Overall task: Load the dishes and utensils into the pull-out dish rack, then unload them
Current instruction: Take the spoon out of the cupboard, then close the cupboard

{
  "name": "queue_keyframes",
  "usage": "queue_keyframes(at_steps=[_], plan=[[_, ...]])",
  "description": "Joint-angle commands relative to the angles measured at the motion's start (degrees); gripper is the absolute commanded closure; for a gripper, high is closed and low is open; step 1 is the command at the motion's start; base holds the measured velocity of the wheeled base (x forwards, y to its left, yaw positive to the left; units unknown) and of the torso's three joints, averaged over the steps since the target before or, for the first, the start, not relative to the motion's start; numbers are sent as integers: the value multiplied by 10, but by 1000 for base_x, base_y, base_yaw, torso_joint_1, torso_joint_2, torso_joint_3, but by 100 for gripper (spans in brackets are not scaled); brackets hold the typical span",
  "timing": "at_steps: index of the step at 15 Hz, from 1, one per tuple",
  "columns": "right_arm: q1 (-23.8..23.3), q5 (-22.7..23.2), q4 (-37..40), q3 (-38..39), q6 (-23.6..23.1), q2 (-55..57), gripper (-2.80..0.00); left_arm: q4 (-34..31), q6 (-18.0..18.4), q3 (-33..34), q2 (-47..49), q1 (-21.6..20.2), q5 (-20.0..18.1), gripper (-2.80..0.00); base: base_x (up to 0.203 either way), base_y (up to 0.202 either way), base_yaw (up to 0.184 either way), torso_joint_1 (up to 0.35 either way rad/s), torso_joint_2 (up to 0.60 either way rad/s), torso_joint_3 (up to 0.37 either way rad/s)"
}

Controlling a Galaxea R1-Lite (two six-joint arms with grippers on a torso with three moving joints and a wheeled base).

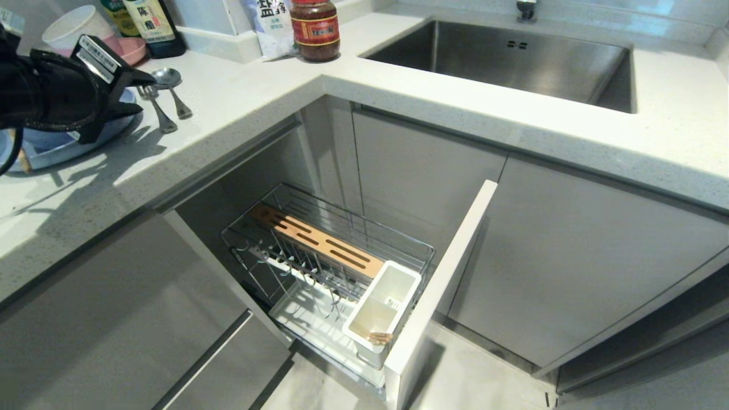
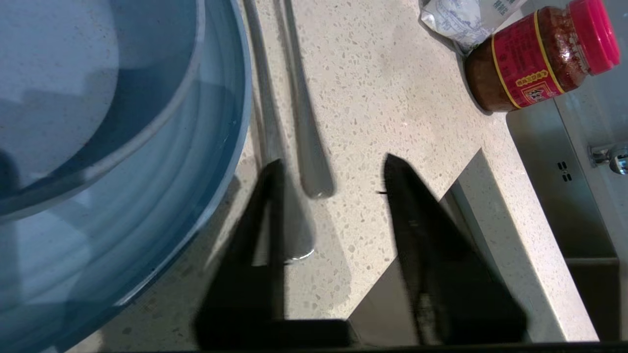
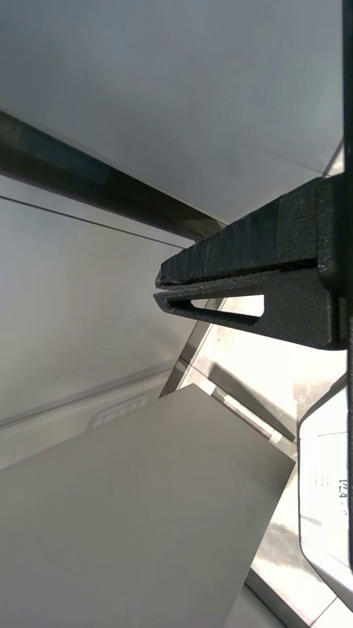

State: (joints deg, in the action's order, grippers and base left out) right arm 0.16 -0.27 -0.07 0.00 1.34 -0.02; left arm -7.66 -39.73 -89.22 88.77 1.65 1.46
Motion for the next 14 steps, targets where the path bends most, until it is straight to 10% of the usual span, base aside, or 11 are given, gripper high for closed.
queue_keyframes(at_steps=[1, 8, 9, 14], plan=[[0, 0, 0, 1, 0, -2, 0, 0, -3, -1, -3, 0, 0, -280, 0, 0, 0, 0, 0, 0], [0, 0, 0, 1, 1, -2, 0, -3, -3, -1, -61, 1, 1, -280, 0, 0, 0, 0, 0, 0], [0, 0, 0, 1, 0, -2, 0, -4, -2, 4, -79, 6, 3, 0, 0, 0, 0, 0, 0, 0], [0, 0, 0, 1, 1, -2, 0, -10, 3, 12, -144, 39, 7, 0, 0, 0, 0, 0, 0, 0]])
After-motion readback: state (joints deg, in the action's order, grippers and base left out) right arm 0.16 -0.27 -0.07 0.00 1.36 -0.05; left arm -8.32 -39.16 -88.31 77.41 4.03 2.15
